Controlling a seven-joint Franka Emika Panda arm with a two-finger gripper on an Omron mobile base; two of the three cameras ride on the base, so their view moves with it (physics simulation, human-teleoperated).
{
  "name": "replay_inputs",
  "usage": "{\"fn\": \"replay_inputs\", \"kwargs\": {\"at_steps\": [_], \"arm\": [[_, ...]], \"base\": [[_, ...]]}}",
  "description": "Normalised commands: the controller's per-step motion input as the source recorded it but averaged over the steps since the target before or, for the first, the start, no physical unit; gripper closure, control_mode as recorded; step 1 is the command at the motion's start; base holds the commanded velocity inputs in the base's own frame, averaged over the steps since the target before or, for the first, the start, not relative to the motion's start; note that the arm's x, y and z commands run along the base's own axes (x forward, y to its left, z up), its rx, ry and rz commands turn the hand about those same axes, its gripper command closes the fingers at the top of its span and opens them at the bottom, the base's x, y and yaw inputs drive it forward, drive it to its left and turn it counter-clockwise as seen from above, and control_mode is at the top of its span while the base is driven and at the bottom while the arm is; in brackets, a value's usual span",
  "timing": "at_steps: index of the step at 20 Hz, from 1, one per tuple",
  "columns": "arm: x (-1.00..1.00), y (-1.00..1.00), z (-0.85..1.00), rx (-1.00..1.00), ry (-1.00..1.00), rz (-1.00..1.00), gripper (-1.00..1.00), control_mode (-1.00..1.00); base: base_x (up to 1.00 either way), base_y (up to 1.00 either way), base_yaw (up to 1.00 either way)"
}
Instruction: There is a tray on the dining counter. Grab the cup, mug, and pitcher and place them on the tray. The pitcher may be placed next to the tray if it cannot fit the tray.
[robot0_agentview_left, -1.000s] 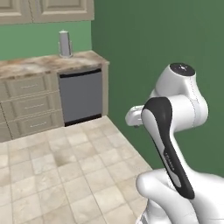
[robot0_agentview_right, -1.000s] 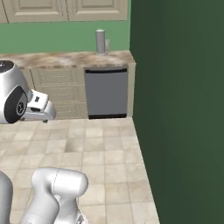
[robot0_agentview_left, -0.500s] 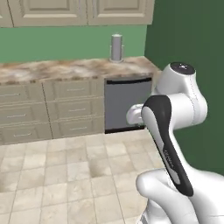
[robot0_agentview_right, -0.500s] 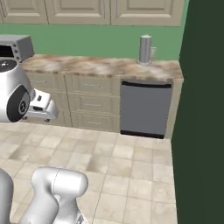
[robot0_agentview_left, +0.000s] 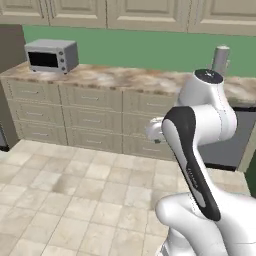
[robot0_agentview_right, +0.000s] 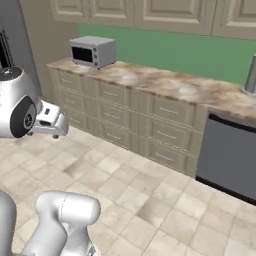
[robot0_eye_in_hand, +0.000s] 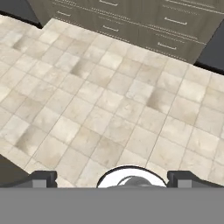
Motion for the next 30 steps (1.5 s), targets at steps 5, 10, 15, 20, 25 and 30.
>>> {"fn": "replay_inputs", "kwargs": {"at_steps": [5,10,15,20,25,30], "arm": [[0.00,0.00,0.00,0.00,0.00,0.00,-1.00,1.00],[0.00,0.00,0.00,0.00,0.00,0.00,-1.00,1.00],[0.00,0.00,0.00,0.00,0.00,0.00,-1.00,1.00],[0.00,0.00,0.00,0.00,0.00,0.00,-1.00,1.00],[0.00,0.00,0.00,0.00,0.00,0.00,-1.00,1.00],[0.00,0.00,0.00,0.00,0.00,0.00,-1.00,1.00]], "base": [[0.28,-0.14,0.81],[0.15,-0.28,0.87],[0.21,-0.31,0.86],[0.43,-0.56,0.66],[0.65,-0.88,0.14],[0.96,-0.80,-0.01]]}}
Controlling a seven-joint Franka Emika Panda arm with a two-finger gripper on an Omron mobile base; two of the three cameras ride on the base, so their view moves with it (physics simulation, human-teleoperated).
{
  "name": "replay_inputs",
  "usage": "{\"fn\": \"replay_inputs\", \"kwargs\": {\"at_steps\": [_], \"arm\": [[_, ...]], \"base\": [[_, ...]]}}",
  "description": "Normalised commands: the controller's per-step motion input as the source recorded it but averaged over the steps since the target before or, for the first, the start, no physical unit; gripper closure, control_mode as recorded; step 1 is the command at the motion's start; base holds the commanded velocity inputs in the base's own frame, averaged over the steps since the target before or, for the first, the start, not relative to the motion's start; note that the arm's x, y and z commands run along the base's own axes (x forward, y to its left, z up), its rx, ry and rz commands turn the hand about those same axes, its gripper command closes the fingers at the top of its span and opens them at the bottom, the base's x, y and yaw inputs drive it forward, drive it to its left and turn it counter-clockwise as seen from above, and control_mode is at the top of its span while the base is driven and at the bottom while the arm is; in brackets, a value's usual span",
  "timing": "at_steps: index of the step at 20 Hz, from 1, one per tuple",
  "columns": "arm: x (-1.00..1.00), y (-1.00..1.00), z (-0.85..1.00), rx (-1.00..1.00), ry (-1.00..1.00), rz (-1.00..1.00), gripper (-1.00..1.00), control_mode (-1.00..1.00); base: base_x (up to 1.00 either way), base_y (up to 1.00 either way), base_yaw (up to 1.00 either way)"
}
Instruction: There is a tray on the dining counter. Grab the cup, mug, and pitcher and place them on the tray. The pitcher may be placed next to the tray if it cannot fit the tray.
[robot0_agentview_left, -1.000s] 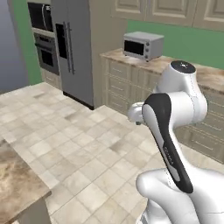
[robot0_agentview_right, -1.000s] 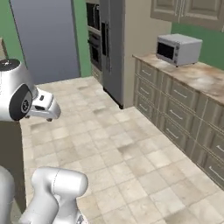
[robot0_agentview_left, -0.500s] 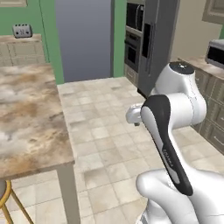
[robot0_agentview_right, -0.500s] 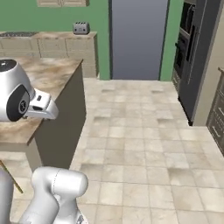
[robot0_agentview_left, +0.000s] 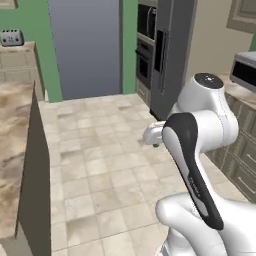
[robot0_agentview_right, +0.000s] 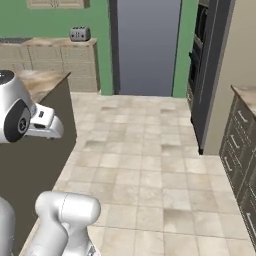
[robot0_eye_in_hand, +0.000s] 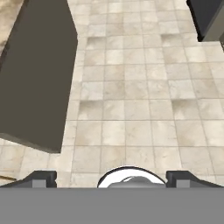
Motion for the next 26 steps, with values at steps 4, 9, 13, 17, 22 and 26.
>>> {"fn": "replay_inputs", "kwargs": {"at_steps": [4,9,13,17,22,26], "arm": [[0.00,0.00,0.00,0.00,0.00,0.00,-1.00,1.00],[0.00,0.00,0.00,0.00,0.00,0.00,-1.00,1.00],[0.00,0.00,0.00,0.00,0.00,0.00,-1.00,1.00],[0.00,0.00,0.00,0.00,0.00,0.00,-1.00,1.00],[0.00,0.00,0.00,0.00,0.00,0.00,-1.00,1.00],[0.00,0.00,0.00,0.00,0.00,0.00,-1.00,1.00]], "base": [[1.00,-0.57,-0.09],[1.00,-0.45,-0.12],[1.00,-0.29,-0.08],[1.00,-0.13,-0.05],[1.00,0.00,-0.01],[1.00,0.01,0.00]]}}
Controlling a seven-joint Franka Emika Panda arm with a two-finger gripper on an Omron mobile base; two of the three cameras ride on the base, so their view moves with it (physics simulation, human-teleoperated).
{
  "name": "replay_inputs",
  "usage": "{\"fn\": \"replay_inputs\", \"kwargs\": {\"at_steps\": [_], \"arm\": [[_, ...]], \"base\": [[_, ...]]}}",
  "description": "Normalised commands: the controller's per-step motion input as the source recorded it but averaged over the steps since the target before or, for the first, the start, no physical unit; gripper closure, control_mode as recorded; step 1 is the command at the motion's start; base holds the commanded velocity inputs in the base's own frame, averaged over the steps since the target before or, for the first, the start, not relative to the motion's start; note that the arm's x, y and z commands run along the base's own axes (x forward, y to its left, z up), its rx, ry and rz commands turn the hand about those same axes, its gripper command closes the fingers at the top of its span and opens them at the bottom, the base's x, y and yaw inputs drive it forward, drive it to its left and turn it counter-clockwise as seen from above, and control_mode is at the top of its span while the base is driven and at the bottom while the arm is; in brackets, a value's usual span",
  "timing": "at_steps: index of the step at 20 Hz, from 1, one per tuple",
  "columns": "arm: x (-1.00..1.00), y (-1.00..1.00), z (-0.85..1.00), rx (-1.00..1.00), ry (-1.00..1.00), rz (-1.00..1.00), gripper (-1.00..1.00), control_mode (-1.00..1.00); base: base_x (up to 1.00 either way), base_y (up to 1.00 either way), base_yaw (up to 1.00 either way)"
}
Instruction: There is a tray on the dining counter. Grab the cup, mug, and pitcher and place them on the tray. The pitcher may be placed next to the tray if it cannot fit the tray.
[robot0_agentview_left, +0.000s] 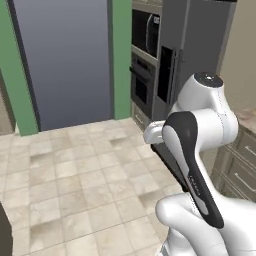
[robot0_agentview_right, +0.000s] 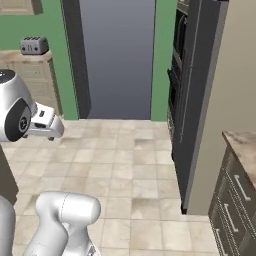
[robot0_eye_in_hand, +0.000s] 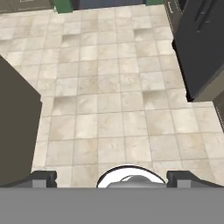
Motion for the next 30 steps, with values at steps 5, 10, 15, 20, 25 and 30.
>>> {"fn": "replay_inputs", "kwargs": {"at_steps": [5,10,15,20,25,30], "arm": [[0.00,0.00,0.00,0.00,0.00,0.00,-1.00,1.00],[0.00,0.00,0.00,0.00,0.00,0.00,-1.00,1.00],[0.00,0.00,0.00,0.00,0.00,0.00,-1.00,1.00],[0.00,0.00,0.00,0.00,0.00,0.00,-1.00,1.00],[0.00,0.00,0.00,0.00,0.00,0.00,-1.00,1.00],[0.00,0.00,0.00,0.00,0.00,0.00,-1.00,1.00]], "base": [[1.00,0.13,0.01],[1.00,0.17,0.25],[1.00,0.04,0.37],[1.00,-0.02,0.43],[1.00,-0.16,0.47],[0.98,-0.39,0.52]]}}
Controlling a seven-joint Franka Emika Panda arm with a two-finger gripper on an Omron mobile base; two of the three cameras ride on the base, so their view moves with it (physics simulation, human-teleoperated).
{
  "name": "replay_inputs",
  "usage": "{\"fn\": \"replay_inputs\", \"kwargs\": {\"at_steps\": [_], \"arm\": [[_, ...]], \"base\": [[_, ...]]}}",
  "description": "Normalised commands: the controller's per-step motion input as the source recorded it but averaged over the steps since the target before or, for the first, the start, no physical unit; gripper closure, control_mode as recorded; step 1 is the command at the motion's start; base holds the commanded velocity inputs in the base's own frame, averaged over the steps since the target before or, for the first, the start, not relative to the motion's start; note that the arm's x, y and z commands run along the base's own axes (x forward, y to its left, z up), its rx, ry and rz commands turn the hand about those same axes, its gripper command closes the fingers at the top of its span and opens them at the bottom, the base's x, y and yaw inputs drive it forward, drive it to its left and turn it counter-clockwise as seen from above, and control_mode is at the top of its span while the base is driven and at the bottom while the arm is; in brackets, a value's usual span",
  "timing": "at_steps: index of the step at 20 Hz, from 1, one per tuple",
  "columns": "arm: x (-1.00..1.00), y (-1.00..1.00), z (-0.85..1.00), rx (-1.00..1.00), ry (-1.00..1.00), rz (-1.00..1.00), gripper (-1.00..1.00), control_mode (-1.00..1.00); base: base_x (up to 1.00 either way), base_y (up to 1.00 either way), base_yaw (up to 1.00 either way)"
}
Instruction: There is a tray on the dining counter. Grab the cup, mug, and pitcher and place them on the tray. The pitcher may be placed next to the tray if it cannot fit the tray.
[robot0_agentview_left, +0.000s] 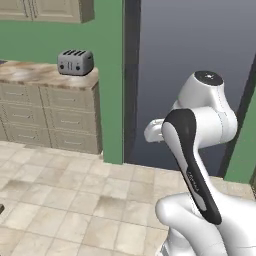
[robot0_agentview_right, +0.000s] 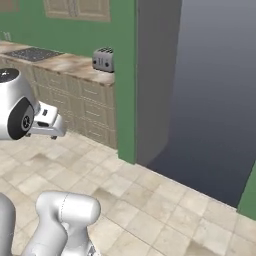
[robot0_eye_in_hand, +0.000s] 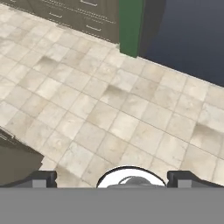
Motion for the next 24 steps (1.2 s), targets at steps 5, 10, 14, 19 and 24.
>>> {"fn": "replay_inputs", "kwargs": {"at_steps": [5,10,14,19,24], "arm": [[0.00,0.00,0.00,0.00,0.00,0.00,-1.00,1.00],[0.00,0.00,0.00,0.00,0.00,0.00,-1.00,1.00],[0.00,0.00,0.00,0.00,0.00,0.00,-1.00,1.00],[0.00,0.00,0.00,0.00,0.00,0.00,-1.00,1.00],[0.00,0.00,0.00,0.00,0.00,0.00,-1.00,1.00]], "base": [[0.98,-0.33,0.57],[0.91,-0.30,0.54],[0.94,-0.28,0.51],[0.89,-0.23,0.49],[0.87,-0.09,0.34]]}}
